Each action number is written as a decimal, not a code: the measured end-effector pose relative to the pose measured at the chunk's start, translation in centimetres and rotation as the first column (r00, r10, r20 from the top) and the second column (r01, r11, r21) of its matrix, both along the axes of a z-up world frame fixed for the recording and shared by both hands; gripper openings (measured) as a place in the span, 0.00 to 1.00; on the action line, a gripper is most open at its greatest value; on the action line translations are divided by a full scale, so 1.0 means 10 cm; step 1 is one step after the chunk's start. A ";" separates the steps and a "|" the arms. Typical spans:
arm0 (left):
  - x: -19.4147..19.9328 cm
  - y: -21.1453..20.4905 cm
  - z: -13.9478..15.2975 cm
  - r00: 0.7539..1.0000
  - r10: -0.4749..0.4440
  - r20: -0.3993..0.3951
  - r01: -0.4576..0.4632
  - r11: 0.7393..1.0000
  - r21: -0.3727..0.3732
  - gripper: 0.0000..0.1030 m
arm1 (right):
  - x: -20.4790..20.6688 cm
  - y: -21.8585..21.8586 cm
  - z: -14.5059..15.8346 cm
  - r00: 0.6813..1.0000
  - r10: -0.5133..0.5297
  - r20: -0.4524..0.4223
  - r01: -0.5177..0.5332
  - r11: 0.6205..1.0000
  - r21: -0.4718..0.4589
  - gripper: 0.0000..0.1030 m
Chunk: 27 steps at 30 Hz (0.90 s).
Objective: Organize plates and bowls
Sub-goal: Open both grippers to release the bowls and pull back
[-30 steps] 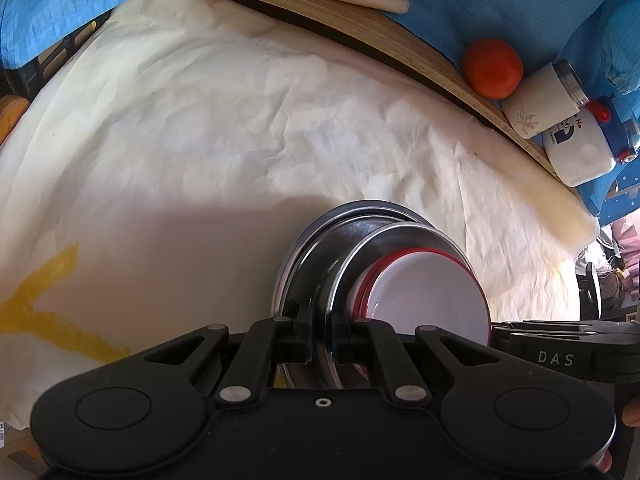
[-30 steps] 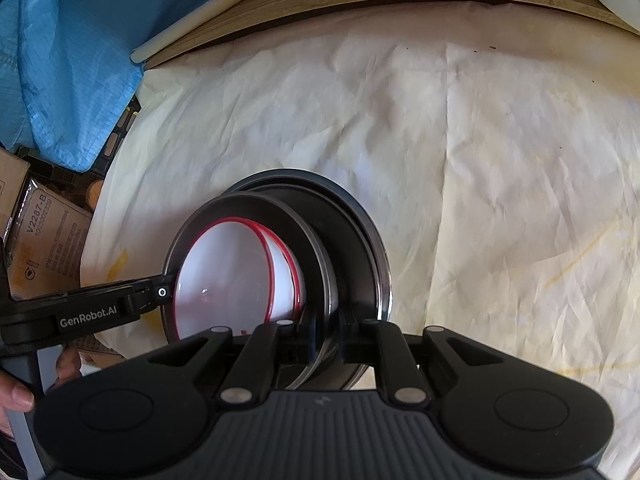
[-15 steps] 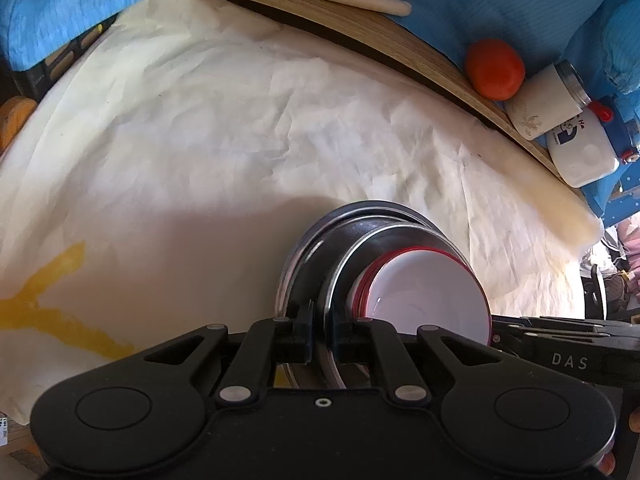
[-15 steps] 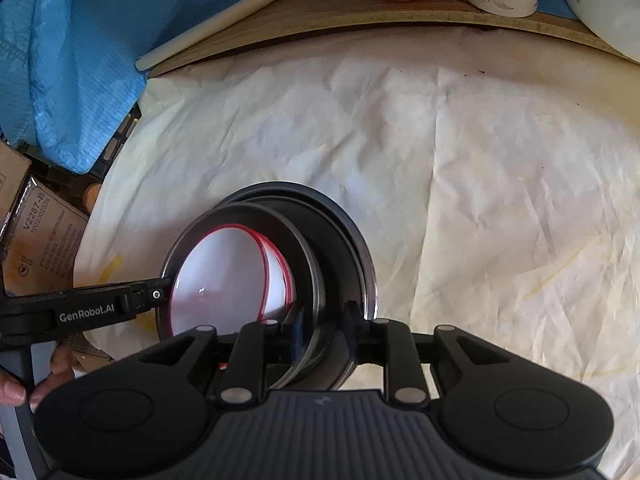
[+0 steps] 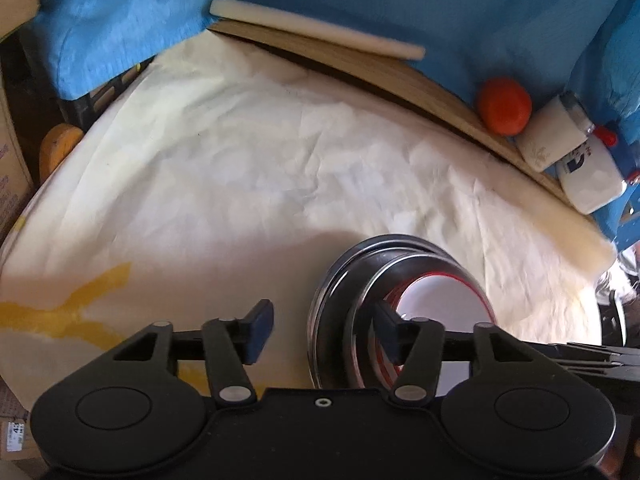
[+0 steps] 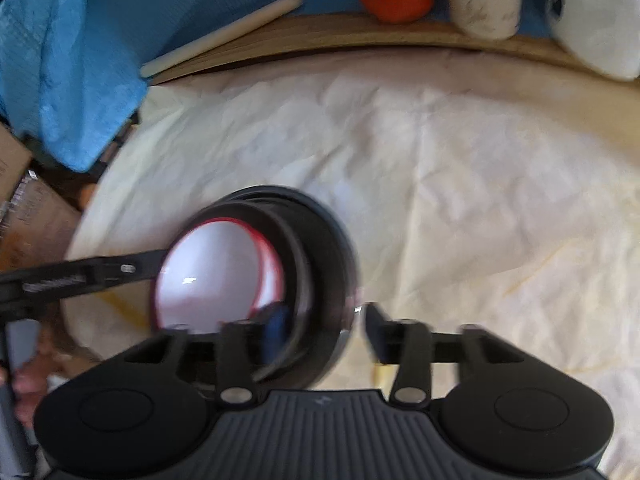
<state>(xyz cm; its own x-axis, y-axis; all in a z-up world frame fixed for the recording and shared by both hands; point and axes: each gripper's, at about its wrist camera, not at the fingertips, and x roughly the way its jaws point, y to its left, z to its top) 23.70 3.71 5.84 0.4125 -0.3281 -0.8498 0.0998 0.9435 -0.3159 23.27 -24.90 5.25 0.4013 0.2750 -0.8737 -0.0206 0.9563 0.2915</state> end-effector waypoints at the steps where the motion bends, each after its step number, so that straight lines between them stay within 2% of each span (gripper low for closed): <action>1: -0.02 0.01 0.01 1.000 0.004 0.011 -0.004 1.000 0.004 0.60 | -0.03 -0.01 0.00 1.000 0.000 0.021 0.000 1.000 -0.004 0.59; 4: -0.10 0.01 0.04 0.998 0.010 0.056 -0.012 1.000 0.029 0.67 | -0.10 -0.07 0.00 0.999 -0.013 0.040 0.012 1.000 0.020 0.65; 9: -0.25 0.01 0.11 0.992 0.017 0.126 -0.024 0.998 0.053 0.73 | -0.24 -0.13 0.01 0.996 -0.027 0.084 0.024 0.999 0.033 0.77; 15: -0.52 0.05 0.18 0.970 0.031 0.240 -0.050 0.996 0.074 0.84 | -0.47 -0.13 0.08 0.980 -0.034 0.197 0.026 0.999 0.045 0.86; 18: -0.68 0.02 0.19 0.951 0.030 0.308 -0.061 0.994 0.094 0.88 | -0.59 -0.13 0.08 0.958 -0.048 0.282 0.032 0.998 0.059 0.90; 21: -0.84 -0.01 0.17 0.926 0.020 0.377 -0.069 0.991 0.119 0.97 | -0.73 -0.12 0.04 0.929 -0.059 0.365 0.037 0.997 0.068 0.94; 27: -1.17 -0.06 0.11 0.874 0.007 0.486 -0.083 0.987 0.134 0.99 | -1.00 -0.12 -0.07 0.866 -0.085 0.493 0.055 0.996 0.074 0.98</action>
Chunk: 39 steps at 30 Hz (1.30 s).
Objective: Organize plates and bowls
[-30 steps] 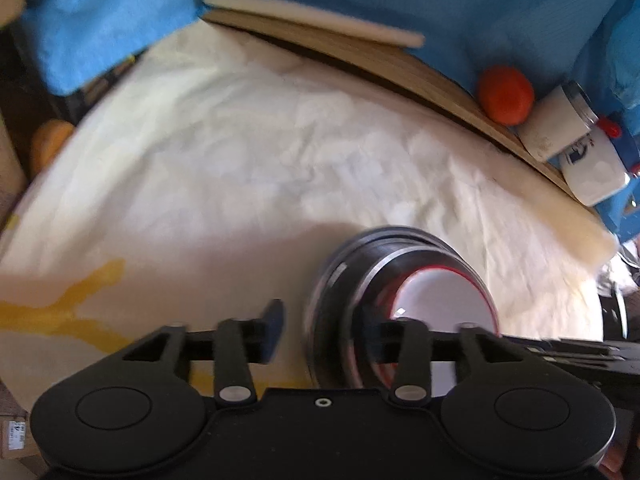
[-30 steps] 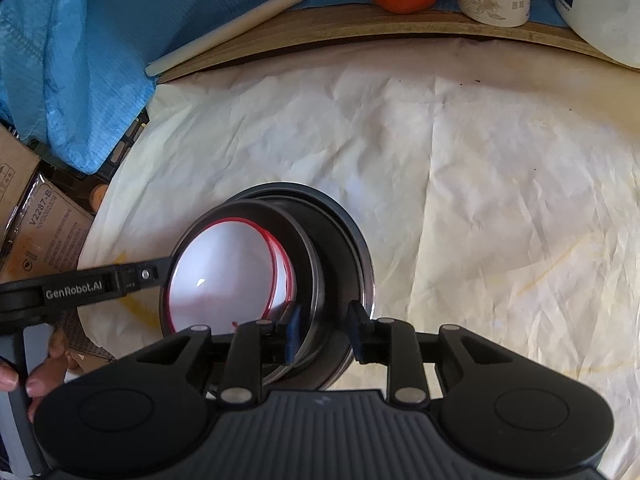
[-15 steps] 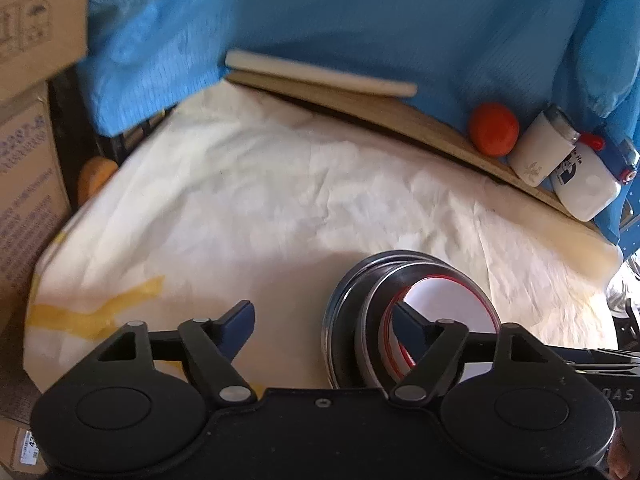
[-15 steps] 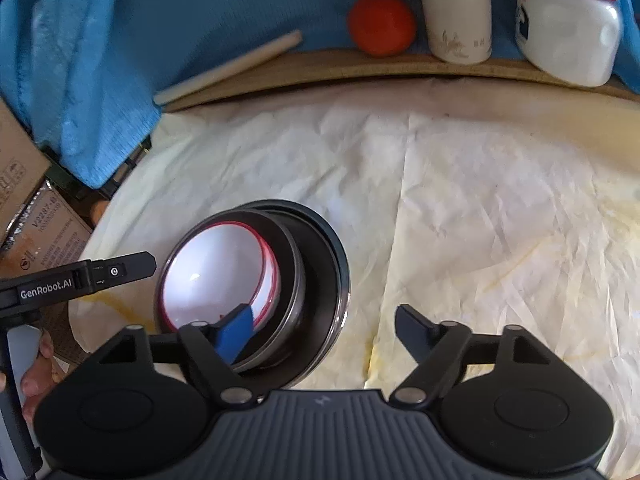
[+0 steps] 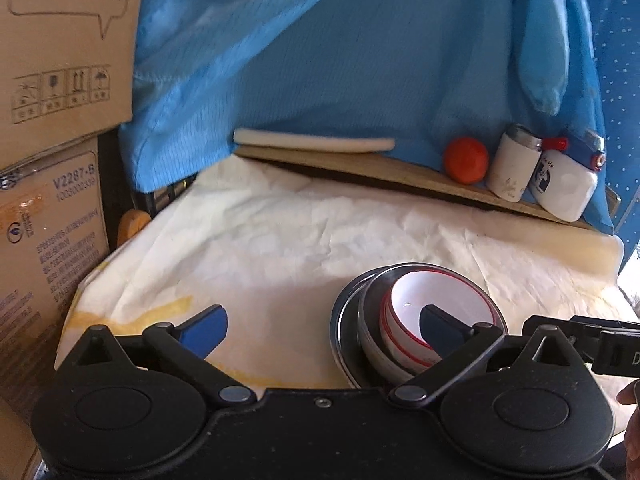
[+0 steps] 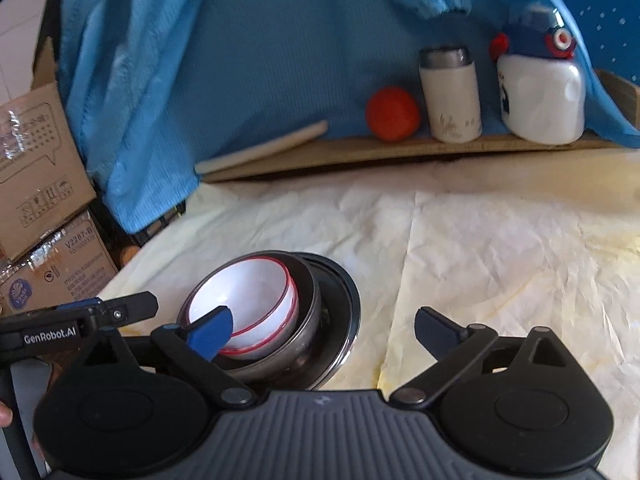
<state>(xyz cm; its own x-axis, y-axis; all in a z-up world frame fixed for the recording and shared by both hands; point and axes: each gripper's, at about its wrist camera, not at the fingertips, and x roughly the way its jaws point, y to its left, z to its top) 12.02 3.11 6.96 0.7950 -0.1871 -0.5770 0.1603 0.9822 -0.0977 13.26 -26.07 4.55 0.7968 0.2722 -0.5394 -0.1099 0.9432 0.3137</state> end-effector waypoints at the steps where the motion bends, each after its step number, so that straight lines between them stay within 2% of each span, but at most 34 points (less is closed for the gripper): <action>1: -0.05 -0.01 -0.01 1.000 0.007 0.017 -0.007 1.000 0.000 0.99 | -0.06 0.00 -0.01 1.000 -0.002 0.028 0.002 1.000 0.003 0.98; 5: -0.27 -0.04 -0.10 0.996 0.044 0.077 -0.043 0.999 -0.016 0.99 | -0.31 0.02 -0.06 0.992 0.002 0.129 -0.002 1.000 0.004 1.00; 18: -0.70 -0.02 -0.32 0.983 0.086 0.160 -0.082 0.996 -0.033 0.99 | -0.84 0.11 -0.15 0.958 -0.057 0.281 0.072 0.996 -0.044 1.00; 25: -0.92 0.03 -0.44 0.973 0.123 0.197 -0.115 0.992 -0.050 0.99 | -1.01 0.15 -0.23 0.942 -0.089 0.323 0.119 0.990 -0.074 1.00; 30: -1.04 0.02 -0.50 0.965 0.135 0.226 -0.131 0.991 -0.034 0.99 | -1.07 0.16 -0.34 0.941 -0.102 0.322 0.130 0.989 -0.066 1.00; 39: -1.14 0.04 -0.61 0.960 0.151 0.235 -0.150 0.988 -0.023 0.99 | -1.15 0.20 -0.46 0.930 -0.109 0.352 0.158 0.981 -0.112 1.00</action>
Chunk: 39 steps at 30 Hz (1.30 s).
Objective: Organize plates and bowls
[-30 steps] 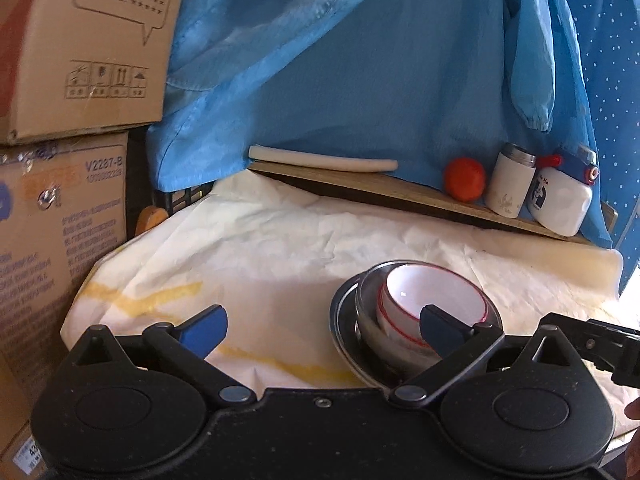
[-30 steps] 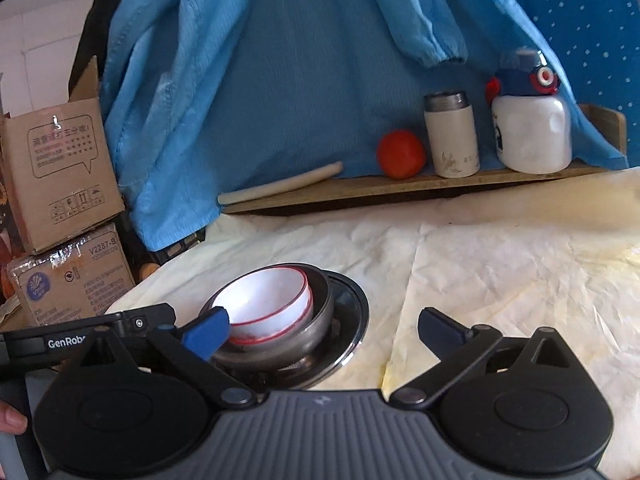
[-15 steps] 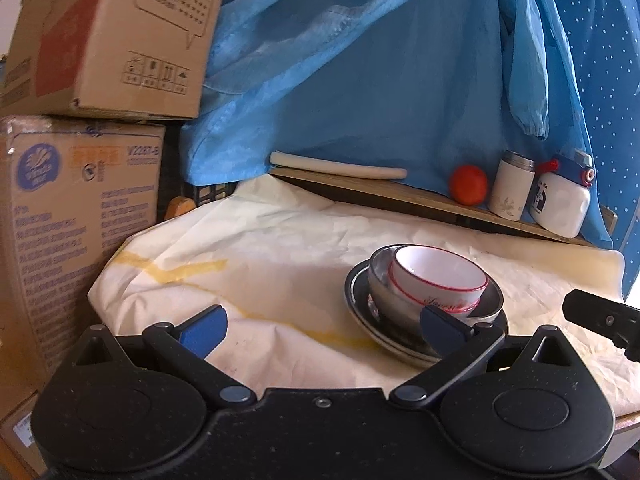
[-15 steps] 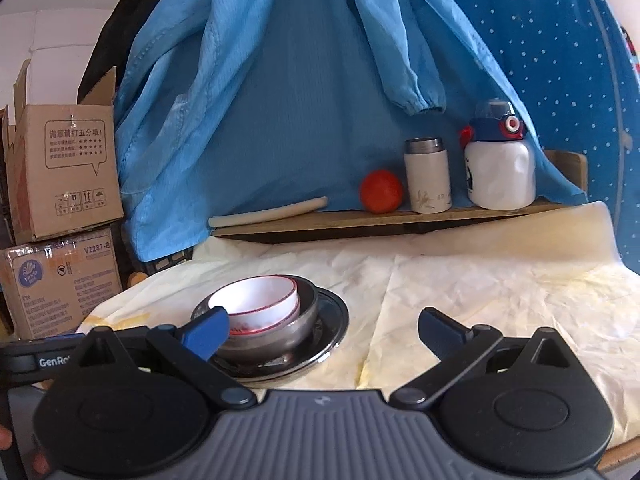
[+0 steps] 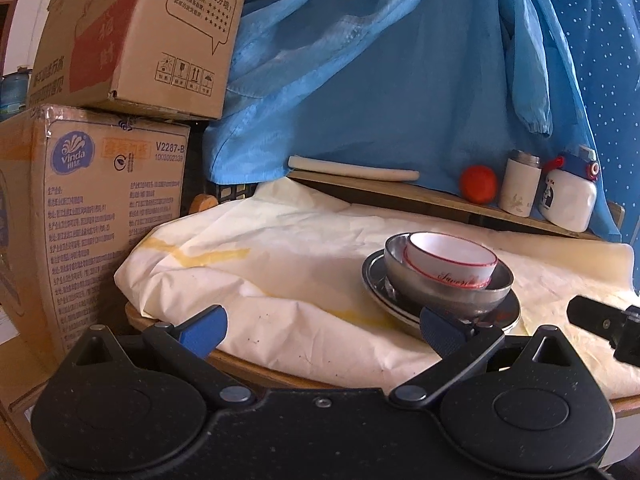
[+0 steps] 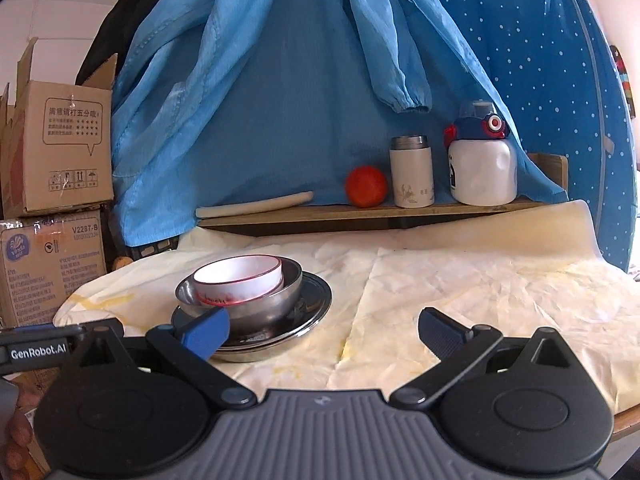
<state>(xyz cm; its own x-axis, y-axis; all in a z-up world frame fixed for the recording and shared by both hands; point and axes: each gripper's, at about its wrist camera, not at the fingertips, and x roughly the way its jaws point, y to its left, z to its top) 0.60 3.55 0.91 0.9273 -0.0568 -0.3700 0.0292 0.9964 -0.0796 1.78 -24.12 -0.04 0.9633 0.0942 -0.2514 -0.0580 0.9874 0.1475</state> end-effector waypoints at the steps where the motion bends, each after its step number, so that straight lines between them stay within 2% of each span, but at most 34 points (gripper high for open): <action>1: 0.00 0.00 -0.02 1.000 0.000 -0.003 0.000 1.000 0.003 0.99 | -0.01 0.00 0.00 1.000 -0.001 0.003 0.001 1.000 -0.001 1.00; 39: -0.06 0.02 -0.18 0.999 0.006 -0.044 -0.006 1.000 0.004 0.99 | -0.03 0.02 -0.11 1.000 0.002 -0.024 -0.002 1.000 -0.004 1.00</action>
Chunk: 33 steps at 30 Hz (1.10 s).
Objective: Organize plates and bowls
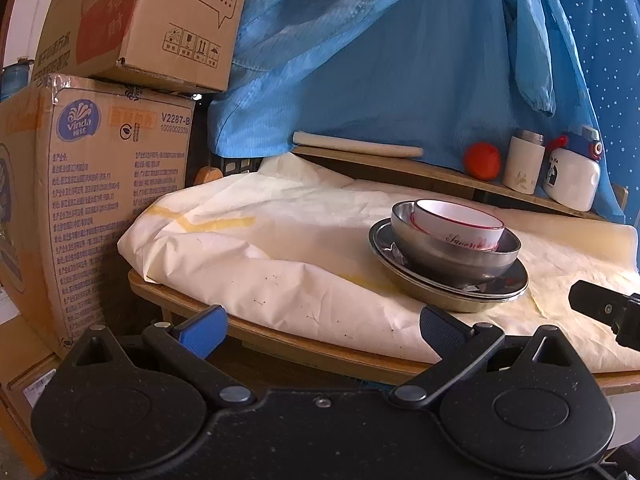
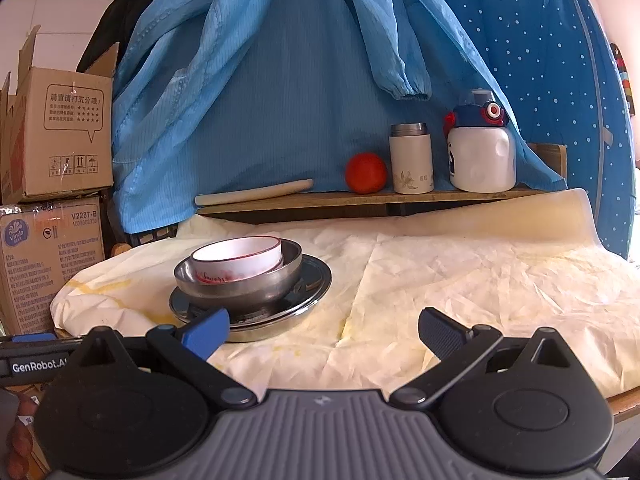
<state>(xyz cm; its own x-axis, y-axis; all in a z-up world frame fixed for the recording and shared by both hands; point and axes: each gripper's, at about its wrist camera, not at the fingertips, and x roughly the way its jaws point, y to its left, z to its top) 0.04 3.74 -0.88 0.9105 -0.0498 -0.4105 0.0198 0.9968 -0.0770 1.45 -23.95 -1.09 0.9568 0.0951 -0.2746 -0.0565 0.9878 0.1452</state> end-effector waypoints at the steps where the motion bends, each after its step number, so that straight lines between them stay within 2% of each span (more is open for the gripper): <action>1: 0.00 0.00 0.00 1.000 0.000 0.000 0.000 1.000 0.000 0.99 | 0.00 0.00 0.00 1.000 0.001 0.000 -0.001 1.000 0.000 1.00; 33: -0.02 -0.01 0.00 1.000 -0.002 0.001 0.002 1.000 0.006 0.99 | -0.03 0.00 0.01 1.000 0.000 -0.002 0.000 1.000 0.000 1.00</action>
<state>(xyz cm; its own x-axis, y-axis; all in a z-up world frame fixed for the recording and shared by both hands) -0.20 3.61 -0.87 0.9109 -0.0493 -0.4096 0.0219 0.9972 -0.0713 1.20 -23.97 -1.04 0.9562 0.0951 -0.2768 -0.0562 0.9878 0.1451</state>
